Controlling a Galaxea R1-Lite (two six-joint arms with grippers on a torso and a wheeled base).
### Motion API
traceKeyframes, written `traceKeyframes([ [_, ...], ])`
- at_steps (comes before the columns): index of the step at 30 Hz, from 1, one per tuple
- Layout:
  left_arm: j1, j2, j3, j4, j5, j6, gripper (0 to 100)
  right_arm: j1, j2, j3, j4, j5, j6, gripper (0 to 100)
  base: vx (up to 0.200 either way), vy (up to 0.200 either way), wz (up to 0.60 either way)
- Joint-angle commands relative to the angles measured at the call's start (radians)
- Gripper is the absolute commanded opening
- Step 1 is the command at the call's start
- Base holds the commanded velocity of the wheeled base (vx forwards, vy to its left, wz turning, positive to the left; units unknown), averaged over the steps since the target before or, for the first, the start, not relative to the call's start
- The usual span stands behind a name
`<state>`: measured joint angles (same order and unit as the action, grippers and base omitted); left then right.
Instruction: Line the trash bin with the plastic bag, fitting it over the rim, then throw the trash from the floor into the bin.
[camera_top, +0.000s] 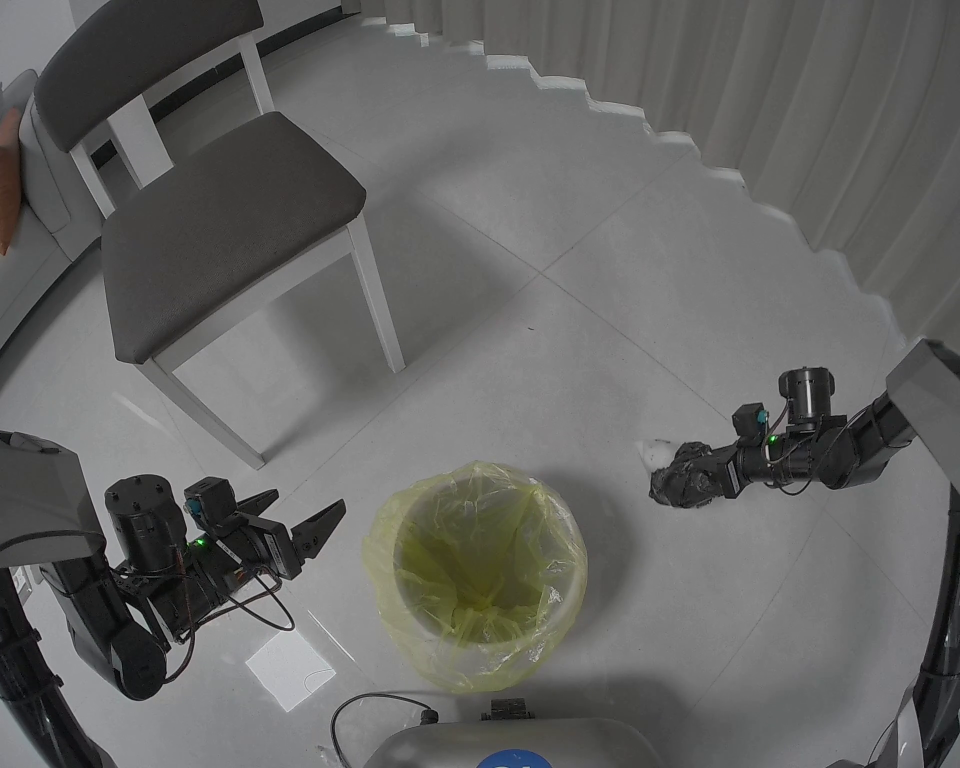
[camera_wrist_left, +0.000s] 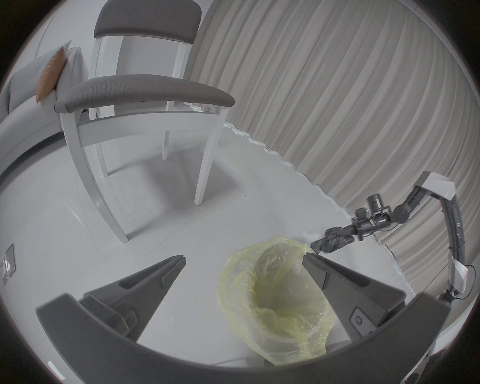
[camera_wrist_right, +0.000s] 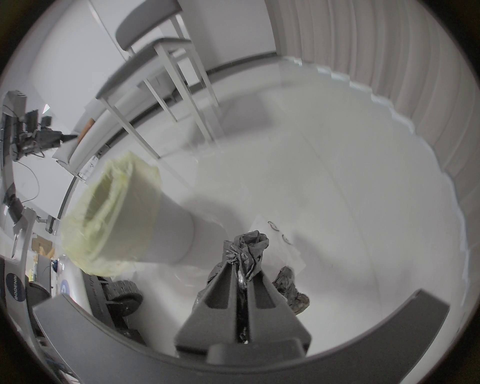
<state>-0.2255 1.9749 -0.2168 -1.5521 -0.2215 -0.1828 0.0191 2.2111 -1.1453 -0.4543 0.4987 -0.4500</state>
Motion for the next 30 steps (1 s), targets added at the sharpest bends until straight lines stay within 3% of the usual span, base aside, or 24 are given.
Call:
traceKeyframes([
  [1, 0.008, -0.022, 0.013, -0.019, 0.001, 0.0, 100, 0.154, -0.326, 0.136, -0.043, 0.02, 0.011, 0, 0.0, 0.0, 0.0],
  [8, 0.0, -0.022, 0.008, -0.019, 0.001, 0.002, 100, 0.36, -0.458, 0.297, -0.195, 0.015, 0.09, 0, 0.0, 0.0, 0.0],
  [13, 0.002, -0.013, 0.007, -0.019, -0.001, -0.001, 100, 0.463, -0.473, 0.351, -0.305, 0.011, 0.129, 0, 0.0, 0.0, 0.0],
  [22, 0.003, -0.013, 0.01, -0.019, -0.001, -0.003, 100, 0.585, -0.43, 0.429, -0.313, 0.014, 0.126, 0, 0.0, 0.0, 0.0],
  [30, 0.006, -0.014, 0.017, -0.019, -0.001, -0.006, 100, 0.636, -0.317, 0.449, -0.316, 0.02, 0.122, 0, 0.0, 0.0, 0.0],
])
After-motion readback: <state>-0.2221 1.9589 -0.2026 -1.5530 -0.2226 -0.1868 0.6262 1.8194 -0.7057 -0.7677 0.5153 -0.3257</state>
